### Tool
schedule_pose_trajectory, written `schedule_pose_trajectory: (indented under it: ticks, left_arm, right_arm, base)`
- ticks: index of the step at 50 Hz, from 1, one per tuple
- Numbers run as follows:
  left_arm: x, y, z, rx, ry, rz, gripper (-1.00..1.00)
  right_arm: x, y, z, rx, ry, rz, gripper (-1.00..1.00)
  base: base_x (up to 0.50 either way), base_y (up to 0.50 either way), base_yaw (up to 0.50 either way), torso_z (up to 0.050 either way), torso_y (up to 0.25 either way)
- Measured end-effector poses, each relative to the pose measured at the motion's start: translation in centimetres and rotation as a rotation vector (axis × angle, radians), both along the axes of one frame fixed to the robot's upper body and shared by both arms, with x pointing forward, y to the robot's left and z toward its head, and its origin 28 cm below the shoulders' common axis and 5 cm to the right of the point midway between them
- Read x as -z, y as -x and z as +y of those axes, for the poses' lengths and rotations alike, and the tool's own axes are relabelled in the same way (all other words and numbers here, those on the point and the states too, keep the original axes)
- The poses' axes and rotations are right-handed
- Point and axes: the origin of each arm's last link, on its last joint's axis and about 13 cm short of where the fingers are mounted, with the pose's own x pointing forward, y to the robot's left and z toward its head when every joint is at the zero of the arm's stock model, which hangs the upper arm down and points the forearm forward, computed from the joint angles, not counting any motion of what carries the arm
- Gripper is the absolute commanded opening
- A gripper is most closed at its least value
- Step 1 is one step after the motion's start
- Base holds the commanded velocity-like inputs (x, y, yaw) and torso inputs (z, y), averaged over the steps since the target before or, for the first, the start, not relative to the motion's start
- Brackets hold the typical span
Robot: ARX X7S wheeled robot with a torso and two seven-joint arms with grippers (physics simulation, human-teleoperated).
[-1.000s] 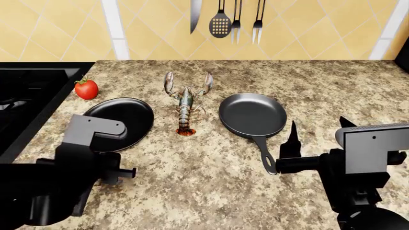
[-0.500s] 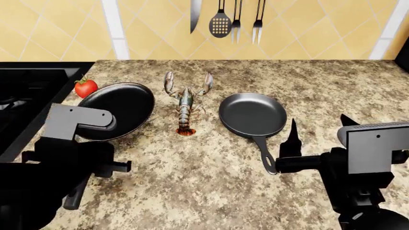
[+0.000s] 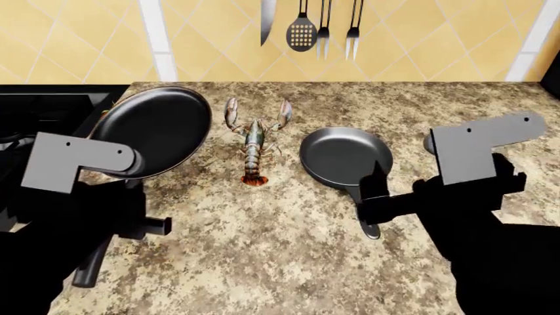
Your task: Place both pans onto different burners. Then place the tomato and the lobster on different pans.
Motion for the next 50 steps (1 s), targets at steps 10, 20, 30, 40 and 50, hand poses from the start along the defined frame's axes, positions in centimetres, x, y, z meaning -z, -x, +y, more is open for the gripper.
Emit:
schedule_pose_trajectory:
  ticks: [10,20,30,40,50]
  left_arm:
    - [0.1,0.3,0.2,0.000,0.002,-0.006,-1.00]
    - [0.3,0.3,0.3,0.004,0.006,-0.008,-1.00]
    - [0.4,-0.1,0.4,0.026,0.006,-0.004,-1.00]
    - [0.2,-0.3,0.5,0.043,0.011,-0.012,-1.00]
    - [0.2,-0.3,0.7,0.048,0.016,-0.013,-1.00]
  right_arm:
    - [-0.5,-1.2,0.7,-0.032,0.036,0.050,1.00]
    - [0.3,-2.7,1.2,-0.014,0.014,0.113,1.00]
    - [1.3,-3.0,1.6,0.036,-0.013,0.149,1.00]
    - [1.9,-2.5,2.4,0.045,-0.020,0.167,1.00]
    - [2.2,-2.4,2.8,0.041,-0.024,0.182,1.00]
  base:
    - [0.00,0.00,0.00,0.000,0.002]
    - [0.00,0.00,0.00,0.001,0.002]
    - [0.00,0.00,0.00,0.001,0.002]
    - [0.00,0.00,0.00,0.000,0.002]
    - [0.00,0.00,0.00,0.001,0.002]
